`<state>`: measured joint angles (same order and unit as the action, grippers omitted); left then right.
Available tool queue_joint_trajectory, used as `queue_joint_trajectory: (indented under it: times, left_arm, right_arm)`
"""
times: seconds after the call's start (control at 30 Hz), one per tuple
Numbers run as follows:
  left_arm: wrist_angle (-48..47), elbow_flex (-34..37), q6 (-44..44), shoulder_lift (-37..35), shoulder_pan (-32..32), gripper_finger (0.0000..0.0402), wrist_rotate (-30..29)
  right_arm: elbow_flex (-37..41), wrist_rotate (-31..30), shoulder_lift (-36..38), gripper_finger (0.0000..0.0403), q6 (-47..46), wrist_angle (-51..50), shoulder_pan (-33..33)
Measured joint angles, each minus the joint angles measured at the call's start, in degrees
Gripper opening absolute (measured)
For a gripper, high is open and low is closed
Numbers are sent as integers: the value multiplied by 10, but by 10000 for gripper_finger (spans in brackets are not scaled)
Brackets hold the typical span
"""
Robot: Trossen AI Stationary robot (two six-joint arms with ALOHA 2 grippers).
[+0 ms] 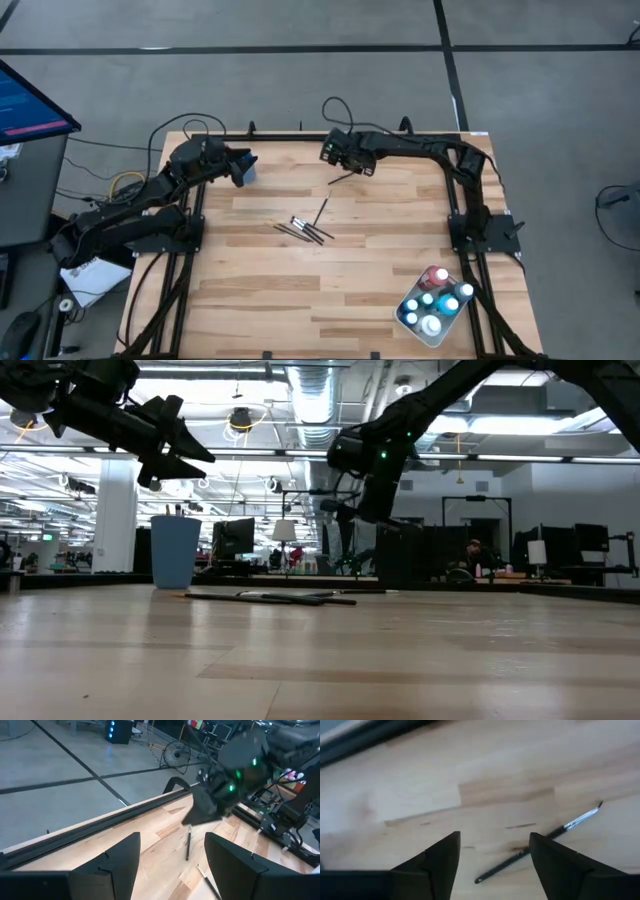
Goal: Pick & Place Paint Supplies
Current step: Put the silver paint brush into the blue cup
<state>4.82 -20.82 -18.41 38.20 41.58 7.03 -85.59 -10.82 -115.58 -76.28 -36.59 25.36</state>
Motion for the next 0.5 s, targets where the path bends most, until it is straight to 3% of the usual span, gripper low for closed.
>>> queue_joint_trajectory:
  times: [0.13, 0.27, 0.5]
  left_arm:
    - [0, 0, 0, 0, 0, 213, 1]
    - [0, 0, -6, 0, 0, 213, 1]
    - [1, 0, -14, 0, 0, 213, 2]
  right_arm:
    - [27, -48, -1, 213, 3, 71, -13]
    - [37, -41, -3, 185, -7, 58, -8]
    - [34, -37, -32, 83, -18, 74, -26]
